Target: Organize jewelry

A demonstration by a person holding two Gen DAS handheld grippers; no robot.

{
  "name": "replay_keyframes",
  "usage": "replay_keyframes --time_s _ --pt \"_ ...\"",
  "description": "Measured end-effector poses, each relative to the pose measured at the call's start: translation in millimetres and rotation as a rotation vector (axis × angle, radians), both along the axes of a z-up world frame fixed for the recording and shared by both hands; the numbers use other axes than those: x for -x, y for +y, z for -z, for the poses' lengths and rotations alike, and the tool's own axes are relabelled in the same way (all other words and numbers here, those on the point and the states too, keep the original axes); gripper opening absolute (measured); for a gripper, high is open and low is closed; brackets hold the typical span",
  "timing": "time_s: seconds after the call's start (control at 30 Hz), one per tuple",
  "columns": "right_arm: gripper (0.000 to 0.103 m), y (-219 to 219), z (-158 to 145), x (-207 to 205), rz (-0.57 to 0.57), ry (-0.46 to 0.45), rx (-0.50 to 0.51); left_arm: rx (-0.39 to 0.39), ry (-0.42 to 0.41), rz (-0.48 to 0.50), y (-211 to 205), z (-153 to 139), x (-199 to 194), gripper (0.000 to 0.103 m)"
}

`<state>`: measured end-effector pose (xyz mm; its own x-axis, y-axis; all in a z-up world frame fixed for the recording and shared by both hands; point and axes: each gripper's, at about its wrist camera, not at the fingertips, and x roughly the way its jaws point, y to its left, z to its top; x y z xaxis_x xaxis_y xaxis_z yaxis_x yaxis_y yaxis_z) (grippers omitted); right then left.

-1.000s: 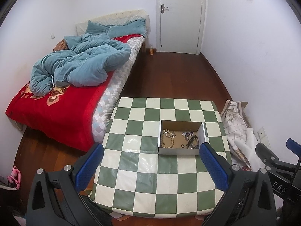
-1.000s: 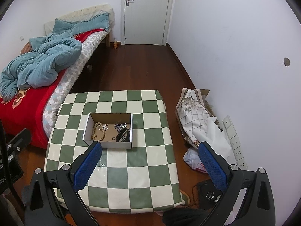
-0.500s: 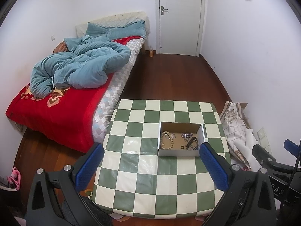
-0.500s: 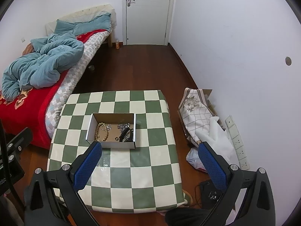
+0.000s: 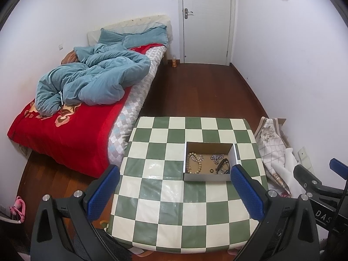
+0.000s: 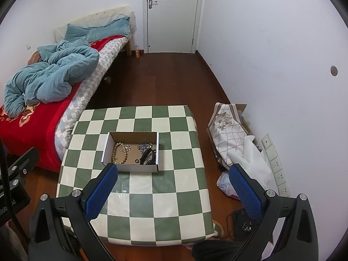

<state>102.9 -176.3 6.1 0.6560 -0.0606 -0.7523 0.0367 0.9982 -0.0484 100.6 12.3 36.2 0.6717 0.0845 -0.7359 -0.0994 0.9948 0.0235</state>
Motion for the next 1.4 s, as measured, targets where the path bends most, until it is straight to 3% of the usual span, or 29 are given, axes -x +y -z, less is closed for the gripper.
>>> replay_keyframes --time_s 1.4 --pt "0.103 -2.2 -11.4 5.8 -0.021 -0.006 -0.017 -0.013 -0.017 0.003 4.2 -1.4 5.5 0.103"
